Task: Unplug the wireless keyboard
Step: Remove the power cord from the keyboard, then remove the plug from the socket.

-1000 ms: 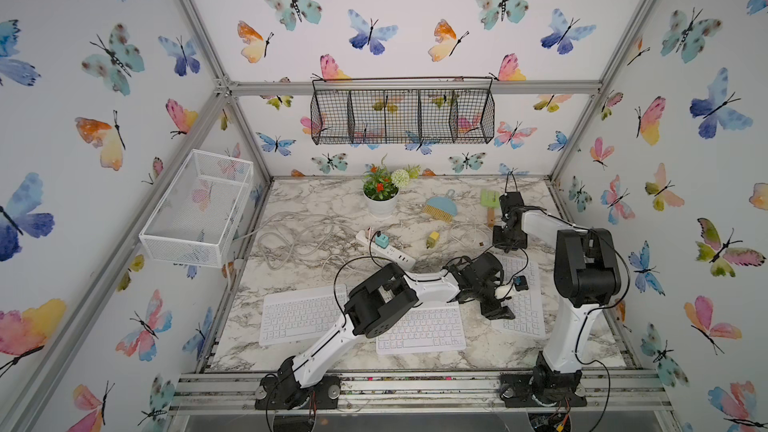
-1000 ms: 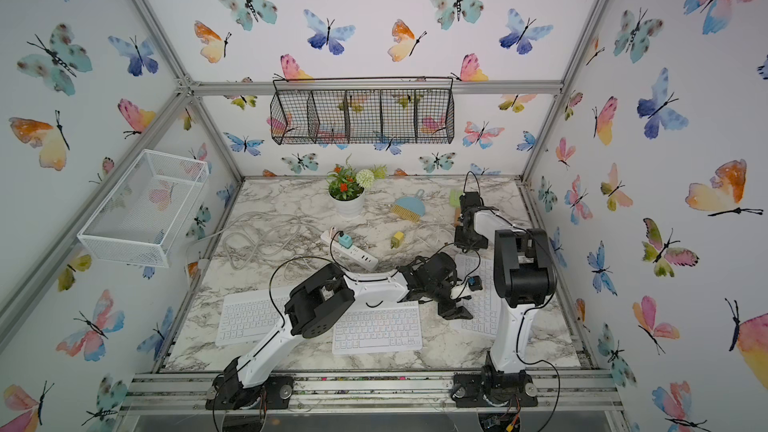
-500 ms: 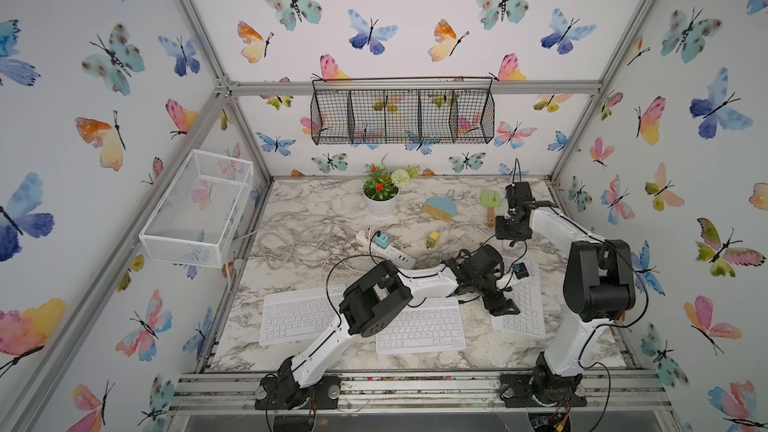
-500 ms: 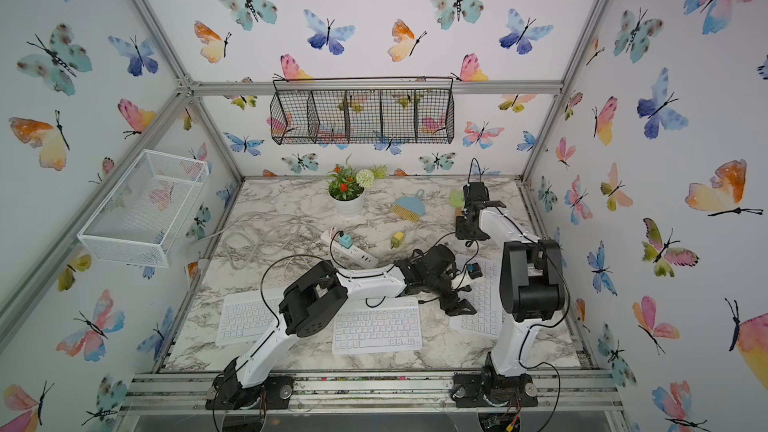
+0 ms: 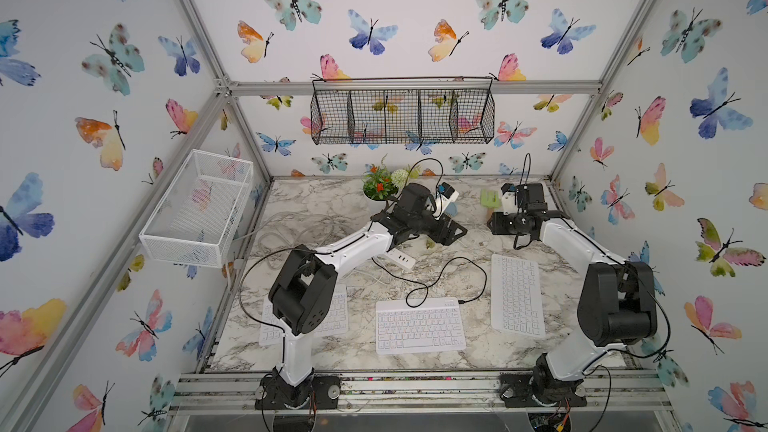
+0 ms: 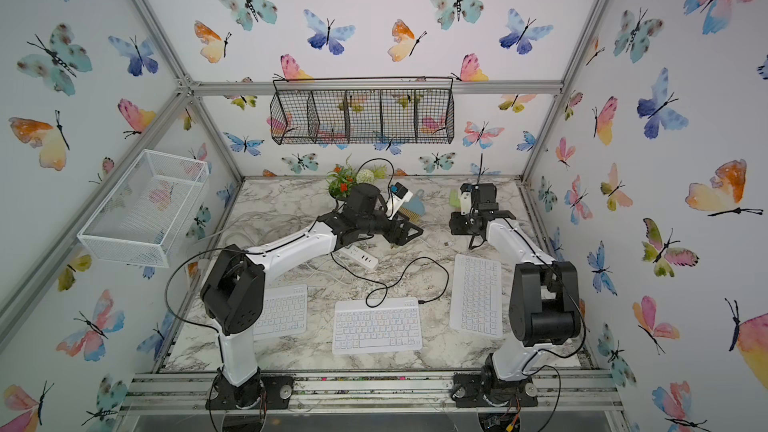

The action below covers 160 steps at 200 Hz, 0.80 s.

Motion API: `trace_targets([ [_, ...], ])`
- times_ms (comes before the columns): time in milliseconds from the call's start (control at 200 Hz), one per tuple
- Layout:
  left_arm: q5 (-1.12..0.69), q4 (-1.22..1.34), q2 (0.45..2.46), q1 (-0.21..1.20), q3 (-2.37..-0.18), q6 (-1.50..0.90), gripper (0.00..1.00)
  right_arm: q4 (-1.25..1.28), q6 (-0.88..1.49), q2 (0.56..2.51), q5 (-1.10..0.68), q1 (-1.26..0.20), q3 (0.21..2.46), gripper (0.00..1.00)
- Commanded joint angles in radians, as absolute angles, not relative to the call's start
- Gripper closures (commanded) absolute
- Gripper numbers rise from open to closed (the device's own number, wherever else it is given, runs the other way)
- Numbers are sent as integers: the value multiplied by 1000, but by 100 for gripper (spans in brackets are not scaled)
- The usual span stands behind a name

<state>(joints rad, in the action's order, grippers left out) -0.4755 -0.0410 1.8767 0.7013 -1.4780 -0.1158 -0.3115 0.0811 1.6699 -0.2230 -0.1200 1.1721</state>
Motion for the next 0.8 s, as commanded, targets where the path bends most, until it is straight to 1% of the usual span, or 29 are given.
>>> trace_targets([
  [0, -405, -152, 1777, 653, -1380, -181, 23, -142, 70, 1663, -361, -147, 1128, 57],
  [185, -305, -159, 1639, 537, -1224, -291, 23, -73, -10, 1636, -320, -252, 1081, 56],
  [375, -316, -174, 1552, 392, -1112, -376, 26, -16, -86, 1608, -315, -343, 1018, 54],
  [556, -310, -173, 1478, 304, -1021, -413, 27, 107, -139, 1607, -344, -440, 952, 54],
  [796, -332, -141, 1440, 198, -913, -473, 30, 165, -183, 1693, -333, -540, 1005, 54],
])
